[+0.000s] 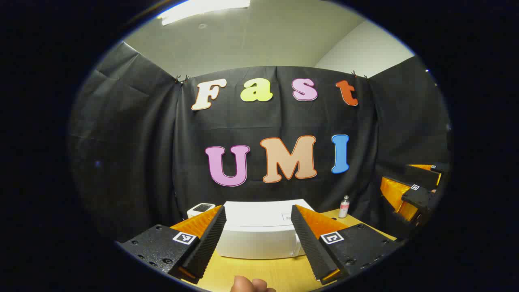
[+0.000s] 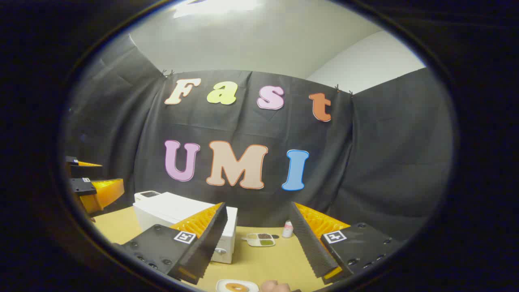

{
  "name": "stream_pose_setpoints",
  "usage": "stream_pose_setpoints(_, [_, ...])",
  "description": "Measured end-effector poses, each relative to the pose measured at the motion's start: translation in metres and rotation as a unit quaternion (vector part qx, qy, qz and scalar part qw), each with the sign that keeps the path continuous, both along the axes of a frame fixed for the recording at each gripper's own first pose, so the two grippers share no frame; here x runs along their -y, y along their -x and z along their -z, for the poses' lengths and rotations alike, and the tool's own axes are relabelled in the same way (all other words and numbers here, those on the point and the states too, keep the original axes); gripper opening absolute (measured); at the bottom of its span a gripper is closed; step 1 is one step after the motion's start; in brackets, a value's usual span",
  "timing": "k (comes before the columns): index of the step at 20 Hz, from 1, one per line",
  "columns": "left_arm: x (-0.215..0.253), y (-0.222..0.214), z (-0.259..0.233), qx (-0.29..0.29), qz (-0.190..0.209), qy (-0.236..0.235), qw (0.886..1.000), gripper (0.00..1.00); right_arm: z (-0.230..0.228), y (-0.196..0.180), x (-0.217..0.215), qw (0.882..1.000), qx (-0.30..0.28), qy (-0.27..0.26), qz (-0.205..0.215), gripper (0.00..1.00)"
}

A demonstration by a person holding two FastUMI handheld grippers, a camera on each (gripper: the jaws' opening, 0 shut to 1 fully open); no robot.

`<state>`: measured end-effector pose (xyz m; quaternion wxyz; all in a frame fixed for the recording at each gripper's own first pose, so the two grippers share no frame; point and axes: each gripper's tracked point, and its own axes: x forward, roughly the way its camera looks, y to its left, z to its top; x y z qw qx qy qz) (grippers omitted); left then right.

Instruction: Open the microwave oven with the left hand, put the food in, and close the microwave oven.

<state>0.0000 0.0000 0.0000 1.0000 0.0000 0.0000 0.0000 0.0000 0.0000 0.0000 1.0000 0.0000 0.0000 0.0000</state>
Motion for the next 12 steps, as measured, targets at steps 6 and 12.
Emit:
stream_pose_setpoints(6, [0.003,-0.002,-0.003,-0.003,-0.011,-0.002,1.0,0.96,-0.001,-0.005,0.016,1.0,0.004,0.001,0.004,0.97])
stream_pose_setpoints(12, [0.008,-0.007,-0.001,-0.006,-0.005,-0.005,1.0,0.95,0.006,-0.009,0.025,1.0,0.0,-0.004,0.013,0.97])
